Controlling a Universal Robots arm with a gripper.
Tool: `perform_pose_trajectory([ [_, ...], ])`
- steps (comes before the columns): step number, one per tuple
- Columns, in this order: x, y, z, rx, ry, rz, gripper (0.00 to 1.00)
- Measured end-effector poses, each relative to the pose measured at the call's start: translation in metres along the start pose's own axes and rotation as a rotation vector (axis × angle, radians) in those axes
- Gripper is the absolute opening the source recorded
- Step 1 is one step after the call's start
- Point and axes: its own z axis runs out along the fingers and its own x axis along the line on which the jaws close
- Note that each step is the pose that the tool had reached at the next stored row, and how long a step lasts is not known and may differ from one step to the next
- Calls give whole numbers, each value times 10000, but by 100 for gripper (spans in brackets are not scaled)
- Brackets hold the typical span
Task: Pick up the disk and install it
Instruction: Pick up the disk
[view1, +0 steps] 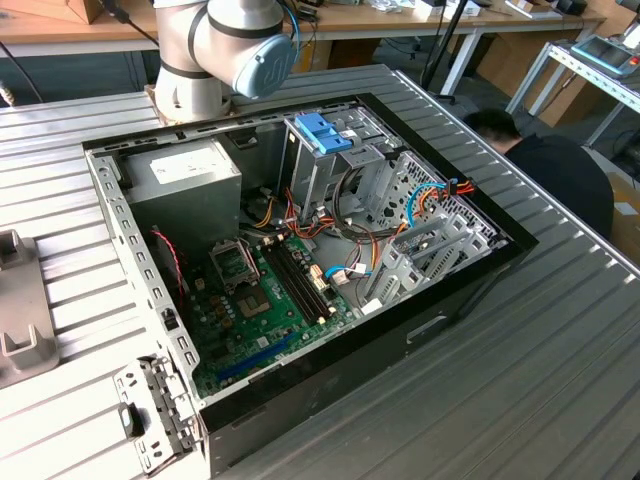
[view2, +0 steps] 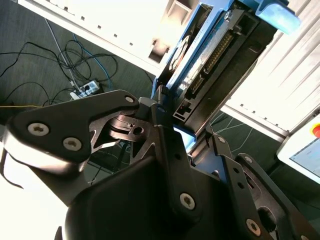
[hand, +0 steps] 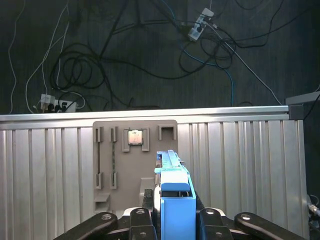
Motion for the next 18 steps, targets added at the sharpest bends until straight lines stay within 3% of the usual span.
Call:
perform_pose_trajectory([
  [18,-3,-83,-4,0,0,0,37],
])
